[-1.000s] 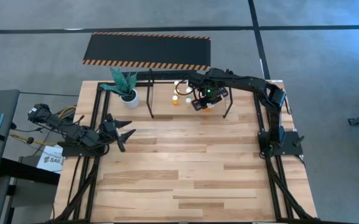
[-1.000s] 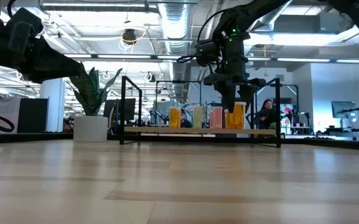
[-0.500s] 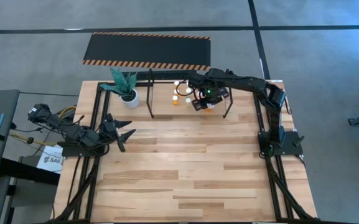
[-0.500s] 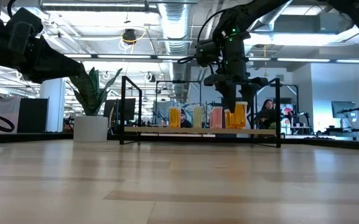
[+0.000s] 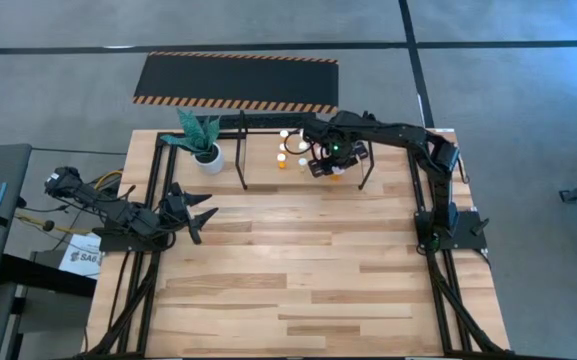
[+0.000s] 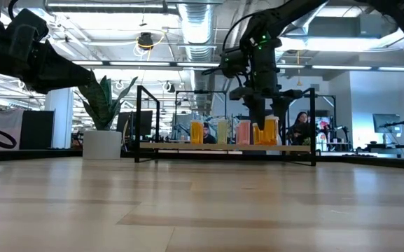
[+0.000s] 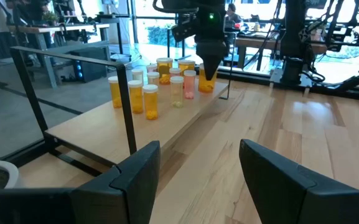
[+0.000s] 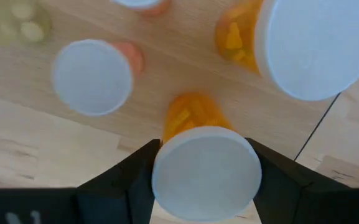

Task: Pick and place medicine bottles onto shelf by color
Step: Put the big orange pill bottle aligned with the other big orange pill bottles on the shelf

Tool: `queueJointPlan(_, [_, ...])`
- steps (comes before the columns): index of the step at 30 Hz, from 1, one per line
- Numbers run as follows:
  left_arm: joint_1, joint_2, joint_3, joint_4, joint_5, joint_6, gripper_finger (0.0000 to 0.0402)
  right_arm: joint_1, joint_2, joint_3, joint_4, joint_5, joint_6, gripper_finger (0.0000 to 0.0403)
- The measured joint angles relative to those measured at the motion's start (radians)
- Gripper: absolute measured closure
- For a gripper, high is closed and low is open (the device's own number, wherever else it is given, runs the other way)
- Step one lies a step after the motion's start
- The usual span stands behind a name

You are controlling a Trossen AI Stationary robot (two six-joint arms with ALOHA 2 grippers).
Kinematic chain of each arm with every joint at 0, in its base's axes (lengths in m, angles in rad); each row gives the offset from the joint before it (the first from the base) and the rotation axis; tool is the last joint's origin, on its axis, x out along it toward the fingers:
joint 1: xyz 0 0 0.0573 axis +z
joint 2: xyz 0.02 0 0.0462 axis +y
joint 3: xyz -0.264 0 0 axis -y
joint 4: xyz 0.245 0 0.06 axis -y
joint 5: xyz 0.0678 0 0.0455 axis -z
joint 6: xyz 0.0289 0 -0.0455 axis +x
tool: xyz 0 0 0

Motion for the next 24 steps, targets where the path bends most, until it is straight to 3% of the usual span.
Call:
queueJointPlan(6, [0.0, 0.0, 0.0, 0.0, 0.0, 0.0, 0.0193, -0.006, -0.001, -0.058, 0.046, -0.007, 0.024, 0.0168])
queueJointPlan(24, [0.0, 0.0, 0.0, 0.0, 0.0, 0.0, 0.0193, -0.045, -0.001, -0.06, 0.066, -0.02, 0.023, 0.0168])
